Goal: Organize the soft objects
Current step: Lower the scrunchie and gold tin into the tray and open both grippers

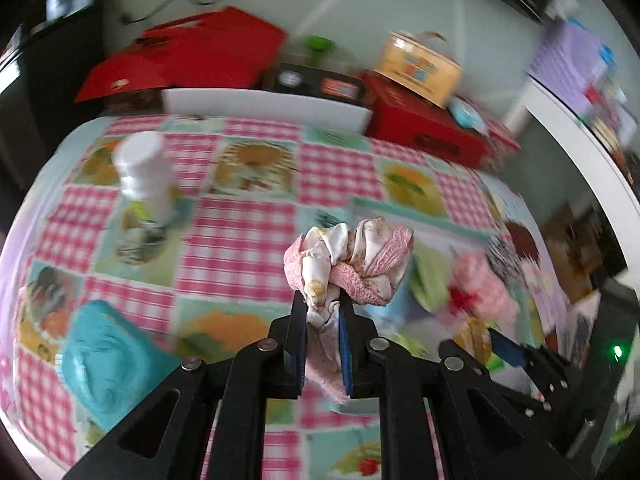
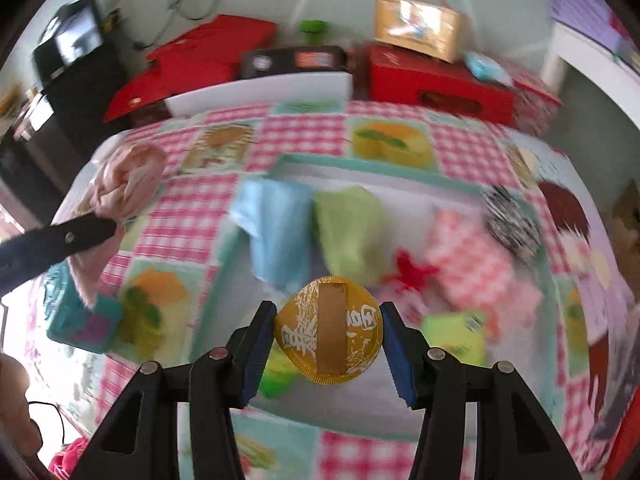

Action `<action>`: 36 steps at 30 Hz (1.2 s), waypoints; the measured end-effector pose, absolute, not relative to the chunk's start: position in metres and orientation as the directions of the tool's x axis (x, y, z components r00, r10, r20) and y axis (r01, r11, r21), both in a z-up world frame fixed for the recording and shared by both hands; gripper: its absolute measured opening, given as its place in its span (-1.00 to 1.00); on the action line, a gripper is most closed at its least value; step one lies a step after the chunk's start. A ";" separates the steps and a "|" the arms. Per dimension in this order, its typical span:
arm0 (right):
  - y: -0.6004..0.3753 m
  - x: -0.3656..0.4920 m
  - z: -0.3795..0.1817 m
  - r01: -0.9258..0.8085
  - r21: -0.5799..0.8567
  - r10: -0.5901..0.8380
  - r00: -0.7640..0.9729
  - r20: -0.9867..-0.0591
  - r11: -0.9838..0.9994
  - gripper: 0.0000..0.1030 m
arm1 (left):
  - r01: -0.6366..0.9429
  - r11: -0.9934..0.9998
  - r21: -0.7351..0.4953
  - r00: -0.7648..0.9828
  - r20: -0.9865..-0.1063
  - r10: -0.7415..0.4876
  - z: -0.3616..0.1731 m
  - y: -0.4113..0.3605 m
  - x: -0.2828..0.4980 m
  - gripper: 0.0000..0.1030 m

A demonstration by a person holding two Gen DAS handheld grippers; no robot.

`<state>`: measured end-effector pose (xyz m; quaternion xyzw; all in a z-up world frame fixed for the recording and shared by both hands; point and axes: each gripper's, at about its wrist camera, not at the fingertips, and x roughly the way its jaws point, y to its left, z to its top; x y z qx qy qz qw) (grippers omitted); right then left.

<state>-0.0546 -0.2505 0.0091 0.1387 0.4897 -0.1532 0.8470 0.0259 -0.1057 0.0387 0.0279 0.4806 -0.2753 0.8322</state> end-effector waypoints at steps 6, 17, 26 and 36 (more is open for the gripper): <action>-0.276 -0.078 -0.006 0.476 0.082 -0.149 0.427 -0.892 0.875 0.09 | 0.607 0.763 -0.223 0.288 -0.833 -0.473 0.022 -0.152 -0.001 -0.73; -0.280 -0.084 -0.013 0.486 0.069 -0.161 0.416 -0.895 0.871 0.27 | 0.560 0.765 -0.318 0.206 -0.841 -0.501 0.004 -0.145 0.006 0.17; -0.267 -0.102 -0.012 0.479 0.049 -0.179 0.419 -0.890 0.876 0.43 | 0.527 0.811 -0.254 0.346 -0.807 -0.478 0.008 -0.116 -0.010 0.72; -0.248 -0.122 -0.001 0.461 0.024 -0.204 0.438 -0.876 0.887 0.67 | 0.466 0.853 -0.233 0.406 -0.801 -0.441 0.009 -0.075 -0.027 0.80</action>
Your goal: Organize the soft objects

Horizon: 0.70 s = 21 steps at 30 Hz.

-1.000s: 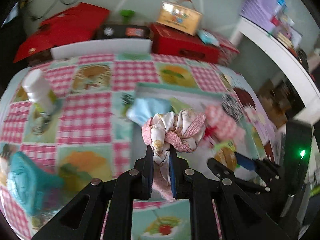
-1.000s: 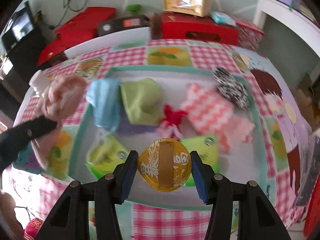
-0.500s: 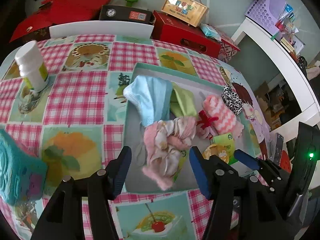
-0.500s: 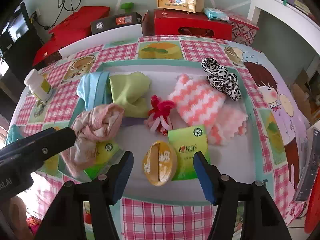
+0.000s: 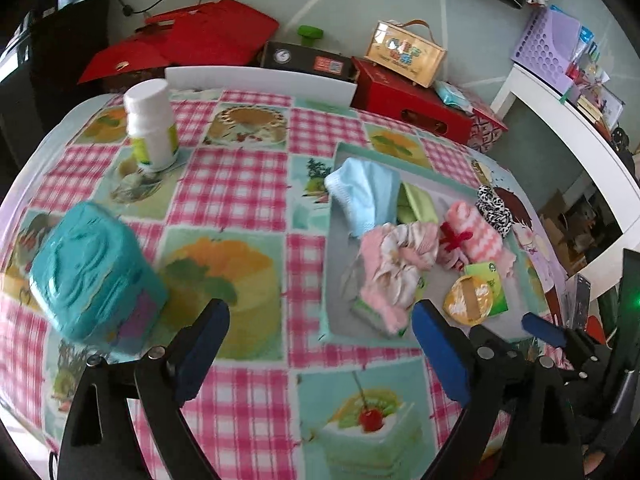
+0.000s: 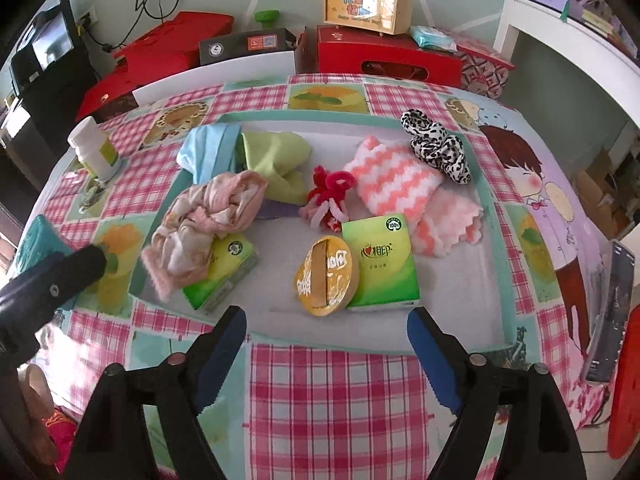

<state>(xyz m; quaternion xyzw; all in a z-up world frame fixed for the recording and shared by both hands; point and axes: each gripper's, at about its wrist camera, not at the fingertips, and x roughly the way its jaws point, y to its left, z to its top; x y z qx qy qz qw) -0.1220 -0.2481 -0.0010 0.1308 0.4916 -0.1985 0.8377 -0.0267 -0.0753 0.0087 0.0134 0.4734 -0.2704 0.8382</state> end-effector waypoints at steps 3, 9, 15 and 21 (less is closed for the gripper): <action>-0.245 -0.127 0.003 0.461 0.020 -0.209 0.439 -0.874 0.887 0.78 | 0.458 0.860 -0.224 0.422 -0.797 -0.432 0.011 -0.066 -0.032 0.81; -0.239 -0.139 0.009 0.466 0.034 -0.201 0.446 -0.872 0.884 0.92 | 0.432 0.882 -0.189 0.444 -0.807 -0.390 0.012 -0.051 -0.040 0.97; -0.231 -0.146 0.014 0.459 0.018 -0.215 0.450 -0.867 0.888 1.00 | 0.405 0.901 -0.159 0.468 -0.810 -0.353 0.014 -0.034 -0.045 0.98; -0.228 -0.147 0.013 0.463 0.009 -0.223 0.443 -0.868 0.886 1.00 | 0.389 0.912 -0.127 0.483 -0.815 -0.320 0.017 -0.023 -0.049 0.98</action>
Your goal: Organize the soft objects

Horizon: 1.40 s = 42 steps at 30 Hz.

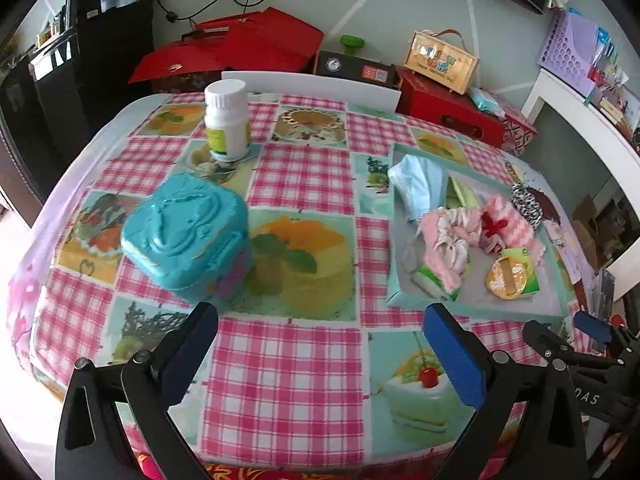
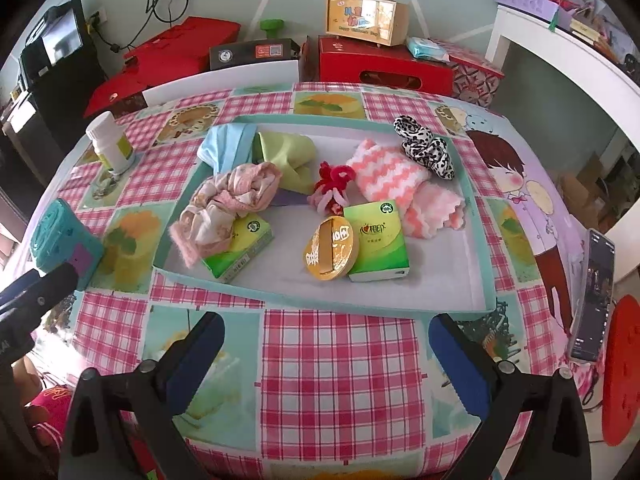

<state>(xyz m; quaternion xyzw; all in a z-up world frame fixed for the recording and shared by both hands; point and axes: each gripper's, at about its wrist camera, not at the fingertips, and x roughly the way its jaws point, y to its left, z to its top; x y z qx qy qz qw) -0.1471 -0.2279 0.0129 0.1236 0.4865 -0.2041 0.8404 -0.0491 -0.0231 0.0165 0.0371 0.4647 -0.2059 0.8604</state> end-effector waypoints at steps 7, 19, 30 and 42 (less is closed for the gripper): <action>-0.226 -0.148 0.013 0.458 0.009 -0.225 0.453 -0.863 0.889 1.00 | 0.374 0.925 -0.073 0.501 -0.823 -0.267 0.015 -0.021 -0.053 0.98; -0.227 -0.150 0.012 0.468 0.006 -0.232 0.448 -0.863 0.883 1.00 | 0.360 0.933 0.016 0.545 -0.815 -0.196 0.017 -0.025 -0.057 0.98; -0.225 -0.149 0.010 0.466 -0.008 -0.240 0.440 -0.865 0.885 1.00 | 0.333 0.942 0.048 0.559 -0.814 -0.157 0.017 -0.022 -0.058 0.98; -0.224 -0.147 0.008 0.466 -0.016 -0.241 0.429 -0.871 0.885 1.00 | 0.324 0.941 0.095 0.572 -0.812 -0.115 0.016 -0.025 -0.059 0.98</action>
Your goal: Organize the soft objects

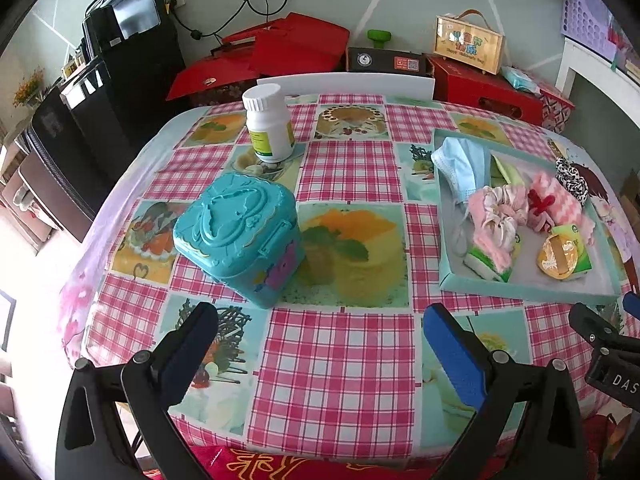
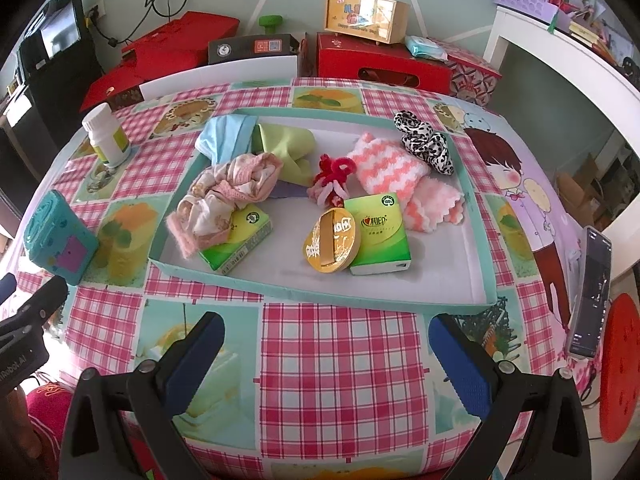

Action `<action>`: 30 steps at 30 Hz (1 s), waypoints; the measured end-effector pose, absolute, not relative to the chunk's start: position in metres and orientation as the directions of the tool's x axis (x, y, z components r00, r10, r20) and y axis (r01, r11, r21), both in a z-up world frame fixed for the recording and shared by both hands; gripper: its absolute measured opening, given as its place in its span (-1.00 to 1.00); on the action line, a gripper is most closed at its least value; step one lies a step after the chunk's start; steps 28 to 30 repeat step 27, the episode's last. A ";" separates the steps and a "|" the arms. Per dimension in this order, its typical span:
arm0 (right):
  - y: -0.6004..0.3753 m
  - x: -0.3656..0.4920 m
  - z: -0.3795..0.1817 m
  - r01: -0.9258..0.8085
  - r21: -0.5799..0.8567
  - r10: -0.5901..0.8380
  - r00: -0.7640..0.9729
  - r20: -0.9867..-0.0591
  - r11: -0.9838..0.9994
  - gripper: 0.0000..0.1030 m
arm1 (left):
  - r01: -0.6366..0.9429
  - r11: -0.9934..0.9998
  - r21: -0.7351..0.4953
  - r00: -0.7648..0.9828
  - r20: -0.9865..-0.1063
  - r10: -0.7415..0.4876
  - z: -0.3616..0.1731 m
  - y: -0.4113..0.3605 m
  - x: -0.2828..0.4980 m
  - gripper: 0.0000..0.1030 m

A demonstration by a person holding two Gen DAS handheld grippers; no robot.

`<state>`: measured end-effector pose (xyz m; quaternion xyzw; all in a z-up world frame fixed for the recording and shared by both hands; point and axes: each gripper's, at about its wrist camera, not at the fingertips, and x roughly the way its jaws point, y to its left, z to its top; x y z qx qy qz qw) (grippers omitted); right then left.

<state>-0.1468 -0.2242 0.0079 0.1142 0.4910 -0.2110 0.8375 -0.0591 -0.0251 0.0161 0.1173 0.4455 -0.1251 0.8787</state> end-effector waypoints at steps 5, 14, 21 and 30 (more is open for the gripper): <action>-0.224 -0.147 0.008 0.465 -0.016 -0.241 0.429 -0.871 0.885 1.00 | 0.318 0.943 0.100 0.574 -0.812 -0.107 0.016 -0.025 -0.058 0.98; -0.224 -0.146 0.007 0.465 -0.019 -0.242 0.424 -0.873 0.885 1.00 | 0.317 0.943 0.097 0.564 -0.819 -0.105 0.012 -0.026 -0.056 0.98; -0.225 -0.146 0.006 0.467 -0.018 -0.239 0.420 -0.876 0.884 1.00 | 0.316 0.944 0.098 0.560 -0.822 -0.103 0.011 -0.028 -0.056 0.98; -0.225 -0.146 0.006 0.468 -0.017 -0.238 0.419 -0.876 0.884 1.00 | 0.320 0.942 0.103 0.565 -0.819 -0.103 0.011 -0.028 -0.056 0.98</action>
